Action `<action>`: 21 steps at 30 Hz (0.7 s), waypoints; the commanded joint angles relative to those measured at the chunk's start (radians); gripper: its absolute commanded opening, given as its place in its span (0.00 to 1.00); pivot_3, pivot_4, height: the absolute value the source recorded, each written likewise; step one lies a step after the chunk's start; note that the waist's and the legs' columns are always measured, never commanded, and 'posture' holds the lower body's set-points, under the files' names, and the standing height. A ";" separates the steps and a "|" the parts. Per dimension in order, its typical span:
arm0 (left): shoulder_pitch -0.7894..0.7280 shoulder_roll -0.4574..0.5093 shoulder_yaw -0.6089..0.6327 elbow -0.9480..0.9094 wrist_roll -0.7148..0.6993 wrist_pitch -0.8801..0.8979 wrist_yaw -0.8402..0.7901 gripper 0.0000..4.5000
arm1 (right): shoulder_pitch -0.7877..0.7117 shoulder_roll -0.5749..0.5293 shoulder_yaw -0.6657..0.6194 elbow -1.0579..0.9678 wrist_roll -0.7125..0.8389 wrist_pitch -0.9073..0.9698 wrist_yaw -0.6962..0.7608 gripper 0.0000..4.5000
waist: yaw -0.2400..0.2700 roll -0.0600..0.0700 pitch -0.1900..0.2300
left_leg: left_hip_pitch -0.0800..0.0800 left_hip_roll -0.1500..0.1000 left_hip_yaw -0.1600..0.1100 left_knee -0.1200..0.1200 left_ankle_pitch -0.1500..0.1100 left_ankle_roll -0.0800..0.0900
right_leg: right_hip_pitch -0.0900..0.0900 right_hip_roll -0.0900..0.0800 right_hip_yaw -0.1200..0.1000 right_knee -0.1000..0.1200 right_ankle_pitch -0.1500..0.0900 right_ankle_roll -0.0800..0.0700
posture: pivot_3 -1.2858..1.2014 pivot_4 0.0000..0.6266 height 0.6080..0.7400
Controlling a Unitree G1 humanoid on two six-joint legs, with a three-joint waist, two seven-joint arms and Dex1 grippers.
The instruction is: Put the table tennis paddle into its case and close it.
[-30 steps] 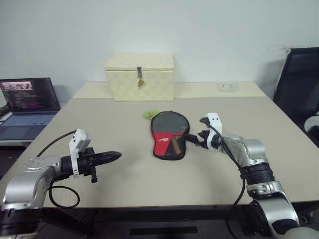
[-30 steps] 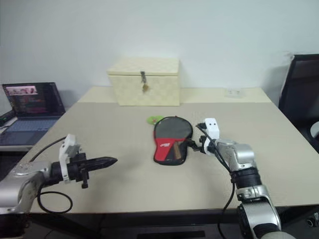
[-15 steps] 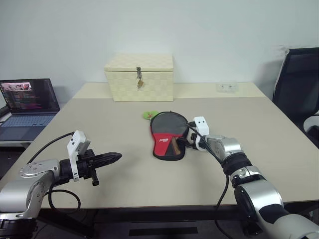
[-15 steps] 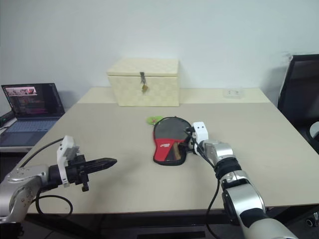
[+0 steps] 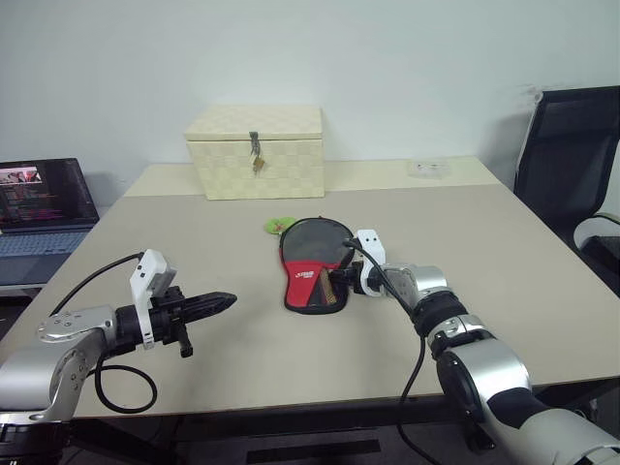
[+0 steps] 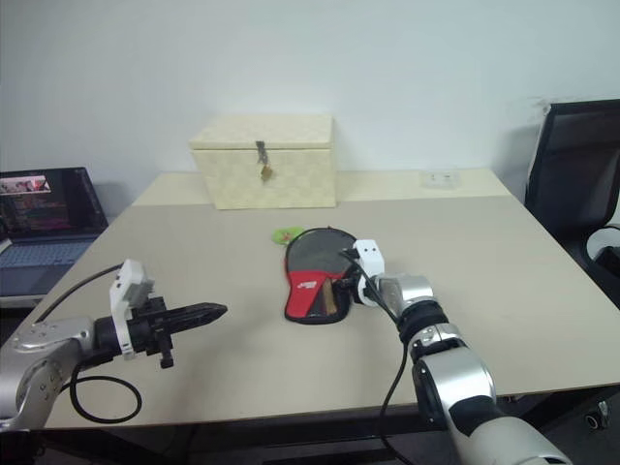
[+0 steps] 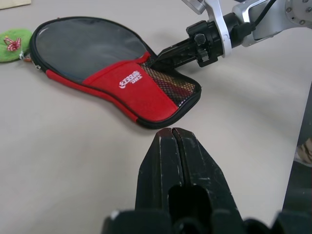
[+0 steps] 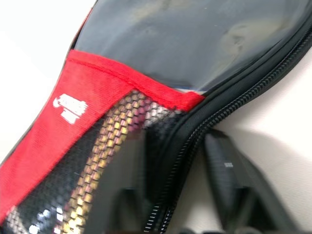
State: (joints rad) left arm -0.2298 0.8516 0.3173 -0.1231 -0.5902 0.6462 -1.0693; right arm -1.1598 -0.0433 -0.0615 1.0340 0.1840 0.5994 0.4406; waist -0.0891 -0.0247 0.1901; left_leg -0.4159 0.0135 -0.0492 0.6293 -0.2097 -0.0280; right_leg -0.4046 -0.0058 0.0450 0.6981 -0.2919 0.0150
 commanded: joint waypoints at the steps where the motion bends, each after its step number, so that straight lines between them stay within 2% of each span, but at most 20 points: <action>1: -0.008 0.023 0.013 -0.041 -0.012 -0.007 0.005 0.00 | -0.032 0.013 -0.044 0.039 0.029 -0.006 -0.006 0.09 | 0.000 0.000 0.000 | 0.000 0.000 0.000 0.000 0.000 0.000 | 0.000 0.000 0.000 0.000 0.000 0.000 | 0.52 0.24 1.00; 2: -0.007 0.024 0.012 -0.041 -0.012 -0.007 0.005 0.00 | -0.035 0.014 -0.051 0.046 0.030 -0.005 -0.004 0.03 | 0.000 0.000 0.000 | 0.000 0.000 0.000 0.000 0.000 0.000 | 0.000 0.000 0.000 0.000 0.000 0.000 | 0.52 0.24 1.00; 3: -0.007 0.026 0.011 -0.041 -0.011 -0.007 0.005 0.00 | -0.038 0.014 -0.058 0.051 0.032 -0.004 0.000 0.01 | 0.000 0.000 0.000 | 0.000 0.000 0.000 0.000 0.000 0.000 | 0.000 0.000 0.000 0.000 0.000 0.000 | 0.52 0.24 1.00; 9: 0.004 0.033 -0.004 -0.061 -0.026 0.002 -0.017 0.00 | -0.002 0.026 -0.041 -0.052 0.065 0.132 0.105 0.01 | 0.000 0.000 0.000 | 0.000 0.000 0.000 0.000 0.000 0.000 | 0.000 0.000 0.000 0.000 0.000 0.000 | 0.52 0.24 1.00; 14: 0.057 0.024 -0.044 -0.160 -0.074 0.033 -0.048 0.00 | 0.184 0.020 0.084 -0.436 0.103 0.379 0.194 0.01 | 0.002 0.000 0.000 | -0.002 0.000 0.000 -0.002 0.000 0.000 | -0.001 0.000 0.000 -0.002 -0.001 -0.001 | 0.52 0.24 1.00; 18: 0.070 0.016 -0.067 -0.194 -0.094 0.045 -0.040 0.00 | 0.308 0.017 0.110 -0.668 0.134 0.516 0.146 0.01 | 0.002 0.000 0.000 | -0.002 0.000 -0.001 -0.002 0.000 0.000 | -0.001 0.000 0.000 -0.001 -0.001 -0.002 | 0.52 0.24 1.00; 21: 0.089 0.013 -0.096 -0.226 -0.110 0.053 -0.046 0.00 | 0.418 0.018 0.076 -0.879 0.172 0.658 0.080 0.01 | 0.006 0.000 0.000 | -0.001 0.000 -0.002 -0.002 0.000 0.000 | -0.001 0.000 -0.001 -0.001 -0.001 -0.002 | 0.52 0.24 1.00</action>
State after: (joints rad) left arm -0.1494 0.8659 0.2298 -0.3053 -0.6742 0.6959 -1.1049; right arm -0.7851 -0.0346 0.0186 0.2738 0.3111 1.1486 0.5470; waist -0.0836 -0.0248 0.1900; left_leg -0.4171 0.0135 -0.0510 0.6277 -0.2101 -0.0280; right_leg -0.4050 -0.0061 0.0440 0.6973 -0.2934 0.0134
